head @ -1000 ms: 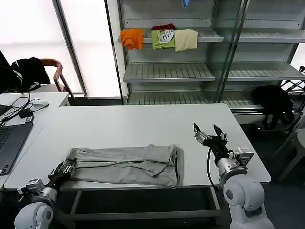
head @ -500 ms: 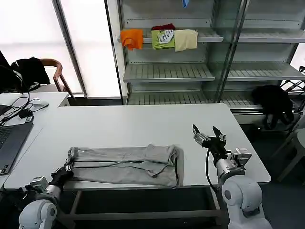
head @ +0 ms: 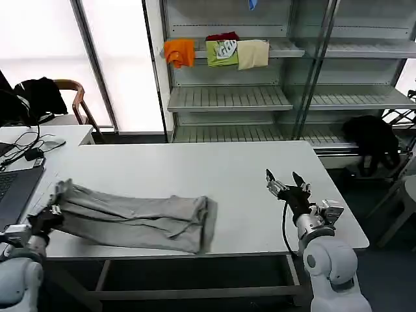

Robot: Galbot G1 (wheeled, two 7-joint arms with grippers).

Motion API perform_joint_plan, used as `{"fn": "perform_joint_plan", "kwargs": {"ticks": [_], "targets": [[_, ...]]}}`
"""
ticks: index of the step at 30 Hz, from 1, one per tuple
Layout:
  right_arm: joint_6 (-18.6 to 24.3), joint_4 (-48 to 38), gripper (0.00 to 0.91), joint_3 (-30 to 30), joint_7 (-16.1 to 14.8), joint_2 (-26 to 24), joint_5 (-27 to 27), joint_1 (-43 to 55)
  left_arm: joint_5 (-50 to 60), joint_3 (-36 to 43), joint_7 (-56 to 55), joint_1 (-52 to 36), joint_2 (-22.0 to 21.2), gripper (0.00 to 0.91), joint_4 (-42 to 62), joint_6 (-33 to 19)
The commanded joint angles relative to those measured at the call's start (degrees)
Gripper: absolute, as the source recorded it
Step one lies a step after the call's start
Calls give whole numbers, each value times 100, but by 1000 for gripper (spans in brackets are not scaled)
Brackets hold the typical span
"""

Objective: Fold and organize the clothes.

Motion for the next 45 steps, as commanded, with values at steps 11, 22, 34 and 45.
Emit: {"fn": "perform_joint_plan", "kwargs": {"ticks": [11, 22, 34, 45], "targets": [[40, -210, 907, 5, -26, 90, -44, -135, 1553, -79, 532, 15, 235, 10, -1193, -148], [26, -146, 907, 116, -7, 110, 44, -282, 2691, 2200, 266, 1141, -1079, 20, -2552, -522], [88, -87, 907, 136, -12, 128, -44, -375, 2137, 2662, -60, 938, -1343, 20, -1716, 1], [107, -117, 907, 163, -37, 81, -60, -404, 2092, 2854, -514, 668, -1643, 20, -1121, 41]]}}
